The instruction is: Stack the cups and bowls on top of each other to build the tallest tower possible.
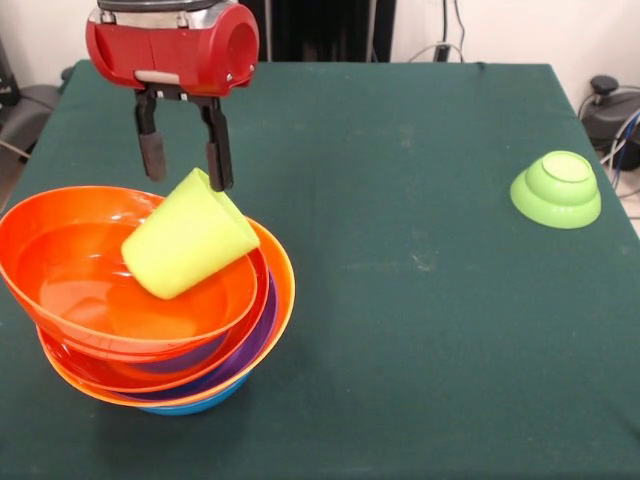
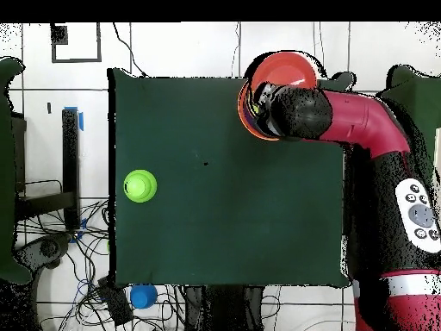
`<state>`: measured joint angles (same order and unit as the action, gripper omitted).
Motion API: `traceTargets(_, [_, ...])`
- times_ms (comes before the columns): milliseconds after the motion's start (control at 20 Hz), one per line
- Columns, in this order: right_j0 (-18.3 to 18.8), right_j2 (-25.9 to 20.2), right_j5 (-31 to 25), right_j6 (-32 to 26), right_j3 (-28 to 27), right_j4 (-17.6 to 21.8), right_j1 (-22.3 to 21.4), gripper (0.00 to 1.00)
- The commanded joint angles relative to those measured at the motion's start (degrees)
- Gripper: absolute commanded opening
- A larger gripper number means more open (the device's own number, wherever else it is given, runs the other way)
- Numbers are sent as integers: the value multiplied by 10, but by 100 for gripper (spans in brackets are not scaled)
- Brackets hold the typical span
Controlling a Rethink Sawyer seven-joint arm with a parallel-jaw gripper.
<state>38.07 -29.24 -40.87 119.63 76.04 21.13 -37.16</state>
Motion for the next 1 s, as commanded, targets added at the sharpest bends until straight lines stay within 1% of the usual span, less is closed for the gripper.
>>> traceTargets(50, [-10, 10, -94, -56, 16, -1, -4, 100])
traceTargets(200, [-20, 23, -114, -46, 10, 5, -24, 100])
traceTargets(350, [-20, 27, -130, -45, 3, 9, -33, 100])
traceTargets(450, [-18, 28, -129, -42, 0, 11, -29, 100])
traceTargets(500, [-18, 26, -140, -44, -14, 10, -27, 100])
traceTargets(600, [-20, 28, -141, -36, -22, 11, -26, 100])
traceTargets(1000, [-34, 36, -129, -7, -34, 16, -24, 100])
